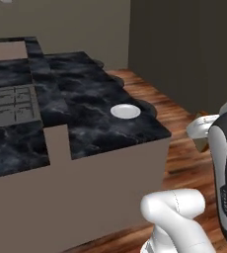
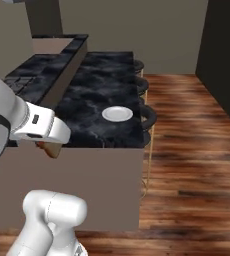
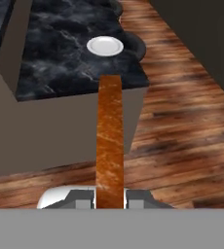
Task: Start the toaster. Once the lever pops up, take the bread to the plate on the dining counter.
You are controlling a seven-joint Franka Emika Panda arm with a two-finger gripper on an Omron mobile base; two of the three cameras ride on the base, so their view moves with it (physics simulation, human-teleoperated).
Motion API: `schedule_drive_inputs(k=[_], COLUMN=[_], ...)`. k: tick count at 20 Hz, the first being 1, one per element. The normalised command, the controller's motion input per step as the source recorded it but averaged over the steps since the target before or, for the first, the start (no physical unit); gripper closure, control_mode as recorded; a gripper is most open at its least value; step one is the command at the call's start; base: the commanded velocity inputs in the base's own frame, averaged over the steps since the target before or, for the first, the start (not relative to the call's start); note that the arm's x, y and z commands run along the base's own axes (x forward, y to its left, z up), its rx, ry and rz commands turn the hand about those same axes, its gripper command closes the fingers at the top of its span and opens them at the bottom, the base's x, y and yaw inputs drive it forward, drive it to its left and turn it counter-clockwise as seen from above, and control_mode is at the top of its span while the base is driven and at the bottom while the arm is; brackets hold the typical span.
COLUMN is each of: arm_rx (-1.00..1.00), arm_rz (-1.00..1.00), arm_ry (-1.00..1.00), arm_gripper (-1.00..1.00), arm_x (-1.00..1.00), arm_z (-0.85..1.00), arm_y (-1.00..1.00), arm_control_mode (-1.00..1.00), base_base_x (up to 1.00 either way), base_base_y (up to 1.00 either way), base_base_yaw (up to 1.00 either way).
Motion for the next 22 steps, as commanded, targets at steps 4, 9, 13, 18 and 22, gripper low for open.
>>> schedule_drive_inputs(k=[4,9,13,18,22], arm_rx=[0.00,0.00,0.00,0.00,0.00], arm_rz=[0.00,0.00,0.00,0.00,0.00], arm_ry=[0.00,0.00,0.00,0.00,0.00], arm_gripper=[1.00,1.00,1.00,1.00,1.00], arm_x=[0.00,0.00,0.00,0.00,0.00], arm_z=[0.00,0.00,0.00,0.00,0.00], arm_y=[0.00,0.00,0.00,0.00,0.00], arm_control_mode=[1.00,1.00,1.00,1.00,1.00], base_base_x=[0.28,0.35,0.49,0.65,0.72], base_base_y=[-0.68,-0.41,-0.12,0.00,-0.01], base_base_yaw=[0.21,0.16,0.11,0.09,0.09])
